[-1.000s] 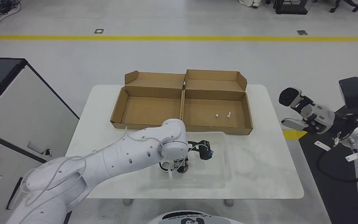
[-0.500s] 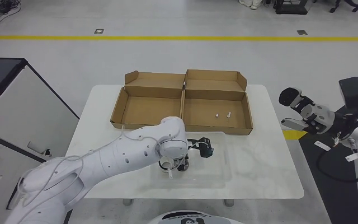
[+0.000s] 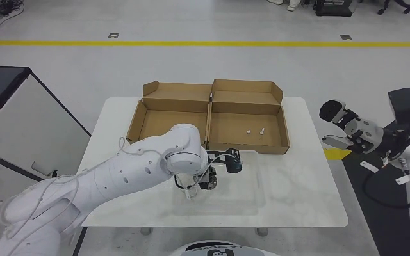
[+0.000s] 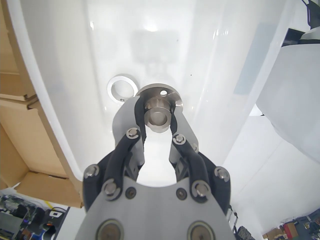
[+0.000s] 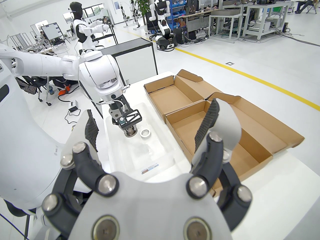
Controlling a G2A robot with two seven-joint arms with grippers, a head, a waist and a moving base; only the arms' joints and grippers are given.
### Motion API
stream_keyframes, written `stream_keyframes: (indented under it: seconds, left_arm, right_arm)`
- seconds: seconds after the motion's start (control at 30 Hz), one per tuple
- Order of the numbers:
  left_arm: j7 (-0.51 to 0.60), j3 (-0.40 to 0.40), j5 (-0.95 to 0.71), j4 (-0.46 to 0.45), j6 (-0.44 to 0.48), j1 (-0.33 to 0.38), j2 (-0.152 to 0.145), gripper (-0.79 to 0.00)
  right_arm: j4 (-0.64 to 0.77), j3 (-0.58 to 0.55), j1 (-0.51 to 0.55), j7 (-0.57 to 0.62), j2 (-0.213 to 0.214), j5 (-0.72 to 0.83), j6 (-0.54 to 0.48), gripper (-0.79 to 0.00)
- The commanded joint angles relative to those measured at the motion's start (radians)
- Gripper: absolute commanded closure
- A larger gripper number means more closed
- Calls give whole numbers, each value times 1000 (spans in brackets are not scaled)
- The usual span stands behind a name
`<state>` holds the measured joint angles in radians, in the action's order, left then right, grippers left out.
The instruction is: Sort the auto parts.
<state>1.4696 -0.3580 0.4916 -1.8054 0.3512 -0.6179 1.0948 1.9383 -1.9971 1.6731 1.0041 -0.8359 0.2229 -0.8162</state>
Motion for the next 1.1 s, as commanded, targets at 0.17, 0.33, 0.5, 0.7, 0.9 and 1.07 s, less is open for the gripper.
stream_keyframes:
  seconds: [0.17,0.33,0.5,0.7,0.9,1.07]
  left_arm:
    - [-154,-62,-101,20,154,8,-92,0]
    - [-317,-104,-171,70,317,-3,-171,0]
    - [-514,-126,-204,142,513,-18,-239,0]
    - [-687,-128,-236,189,661,-27,-286,0]
    - [-809,-133,-254,154,661,-41,-313,0]
    - [-967,-116,-216,136,661,-48,-330,0]
  right_arm:
    - [0,0,0,0,0,0,0,-785]
    - [0,0,0,0,0,0,0,-785]
    - [0,0,0,0,0,0,0,-785]
    - [0,0,0,0,0,0,0,-785]
    - [0,0,0,0,0,0,0,-785]
    - [0,0,0,0,0,0,0,-785]
